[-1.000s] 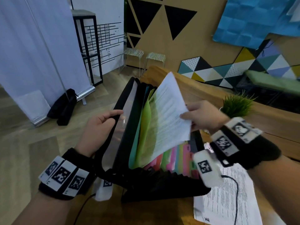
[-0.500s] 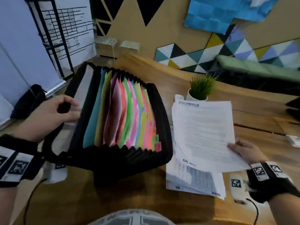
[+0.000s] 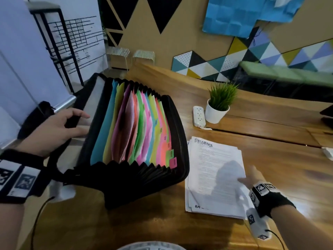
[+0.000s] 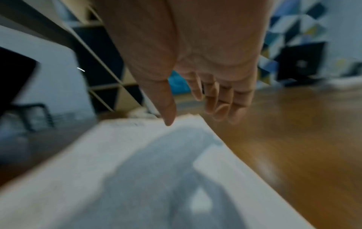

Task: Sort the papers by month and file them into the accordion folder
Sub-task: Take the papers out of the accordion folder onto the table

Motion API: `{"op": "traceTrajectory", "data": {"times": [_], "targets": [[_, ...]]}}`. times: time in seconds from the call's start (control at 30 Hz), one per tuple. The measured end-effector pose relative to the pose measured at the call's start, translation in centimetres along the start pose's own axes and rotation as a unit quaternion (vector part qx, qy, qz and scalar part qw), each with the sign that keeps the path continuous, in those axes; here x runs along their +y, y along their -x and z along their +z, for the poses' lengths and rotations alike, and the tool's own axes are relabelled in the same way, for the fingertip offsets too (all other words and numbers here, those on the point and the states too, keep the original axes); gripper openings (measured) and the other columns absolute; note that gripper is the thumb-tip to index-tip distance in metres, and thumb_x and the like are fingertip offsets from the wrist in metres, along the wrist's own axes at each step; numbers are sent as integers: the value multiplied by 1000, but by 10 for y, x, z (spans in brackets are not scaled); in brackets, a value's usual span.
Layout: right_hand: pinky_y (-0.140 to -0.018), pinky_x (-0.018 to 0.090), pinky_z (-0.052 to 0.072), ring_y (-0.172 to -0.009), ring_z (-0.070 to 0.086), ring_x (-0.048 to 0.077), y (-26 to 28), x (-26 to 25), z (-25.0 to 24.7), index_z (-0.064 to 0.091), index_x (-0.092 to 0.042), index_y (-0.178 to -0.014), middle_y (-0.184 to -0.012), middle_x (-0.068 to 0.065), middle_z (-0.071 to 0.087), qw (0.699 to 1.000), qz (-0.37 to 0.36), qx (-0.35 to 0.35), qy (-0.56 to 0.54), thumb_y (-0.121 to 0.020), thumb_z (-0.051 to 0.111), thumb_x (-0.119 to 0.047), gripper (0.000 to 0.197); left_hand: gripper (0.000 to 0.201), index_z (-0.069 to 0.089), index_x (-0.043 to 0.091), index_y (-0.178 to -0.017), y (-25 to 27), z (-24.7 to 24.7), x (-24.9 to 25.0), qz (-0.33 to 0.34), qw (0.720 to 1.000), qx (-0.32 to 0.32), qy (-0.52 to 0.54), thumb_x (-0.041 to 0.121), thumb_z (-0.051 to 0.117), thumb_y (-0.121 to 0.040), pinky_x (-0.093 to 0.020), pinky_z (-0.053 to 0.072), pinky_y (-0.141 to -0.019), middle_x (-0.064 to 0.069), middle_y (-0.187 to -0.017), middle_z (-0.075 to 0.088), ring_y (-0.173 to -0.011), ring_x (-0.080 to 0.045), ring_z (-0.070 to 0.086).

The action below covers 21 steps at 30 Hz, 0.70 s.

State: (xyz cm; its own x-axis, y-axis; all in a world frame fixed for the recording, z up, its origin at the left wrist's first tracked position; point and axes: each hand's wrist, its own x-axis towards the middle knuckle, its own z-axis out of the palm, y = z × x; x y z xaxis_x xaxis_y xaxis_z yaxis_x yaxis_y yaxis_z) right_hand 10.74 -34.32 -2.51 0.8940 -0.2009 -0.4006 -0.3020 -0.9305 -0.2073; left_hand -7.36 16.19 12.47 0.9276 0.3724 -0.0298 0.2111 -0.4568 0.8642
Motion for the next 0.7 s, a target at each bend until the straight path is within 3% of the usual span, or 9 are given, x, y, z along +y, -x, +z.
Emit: {"op": "traceTrajectory", "data": {"times": [0.07,0.13,0.23,0.3,0.4,0.5,0.6,0.63,0.7], "targets": [[-95,38,45,-112,53,30,26,-47,-32,41,-7,-132,-128,17,51,994,-92,52,-5,-84,66,-22,56,32,61,28,-93,-2,5,-3,18,1000,-2,-11,0,68,-81,-9,46,-67,-8,-89,60,-65,6,59],[-85,31,48,-98,59,19,62,-104,-62,56,-12,-118,-115,7,62,965,-242,78,-62,-87,62,-23,34,26,57,11,-101,-1,7,-5,21,1000,-2,-5,-6,63,-83,-2,42,-58,-2,-81,57,-60,9,59],[-74,25,52,-80,63,10,128,-183,-78,63,-21,-101,-92,-6,66,880,-435,2,-190,-88,60,-20,13,26,58,14,-101,-4,5,-8,19,1000,-7,19,-4,64,-83,-7,48,-61,0,-84,57,-62,6,60],[-70,27,54,-75,64,13,164,-224,-73,60,-23,-110,-85,-9,62,837,-506,-92,-190,-89,59,-21,21,28,58,21,-97,-4,4,-9,11,999,-15,41,-2,64,-83,-21,55,-68,-1,-88,61,-69,-3,64],[-67,17,46,-71,55,3,187,-262,-57,50,-23,-128,-99,-5,61,847,-521,-107,-2,-91,52,-39,41,28,59,25,-97,-3,2,-13,8,999,-3,38,3,68,-83,-30,55,-74,-3,-89,65,-74,-10,65],[-73,26,46,-89,59,16,184,-281,-46,56,-14,-121,-107,5,64,866,-480,-36,136,-91,44,-53,51,30,61,34,-97,0,-2,-13,-8,999,-5,46,23,77,-73,-50,53,-86,8,-89,69,-83,-19,69],[-63,31,48,-80,63,24,182,-295,-38,61,-5,-99,-90,11,65,879,-455,-12,143,-86,37,-65,67,35,62,41,-93,2,-5,-14,-7,999,6,47,34,77,-62,-52,53,-84,9,-89,67,-87,-22,66],[-63,30,47,-80,61,24,182,-299,-37,57,-6,-99,-91,10,61,885,-451,-13,119,-85,37,-67,66,35,62,41,-93,2,-5,-14,-8,999,10,49,33,77,-63,-52,53,-84,8,-89,66,-87,-23,65],[-70,30,46,-88,56,22,186,-307,-39,45,-13,-119,-110,6,49,886,-457,-10,77,-84,44,-64,62,40,61,42,-95,2,-6,-15,-13,998,10,59,42,75,-57,-54,52,-84,3,-96,65,-91,-26,65]]}}
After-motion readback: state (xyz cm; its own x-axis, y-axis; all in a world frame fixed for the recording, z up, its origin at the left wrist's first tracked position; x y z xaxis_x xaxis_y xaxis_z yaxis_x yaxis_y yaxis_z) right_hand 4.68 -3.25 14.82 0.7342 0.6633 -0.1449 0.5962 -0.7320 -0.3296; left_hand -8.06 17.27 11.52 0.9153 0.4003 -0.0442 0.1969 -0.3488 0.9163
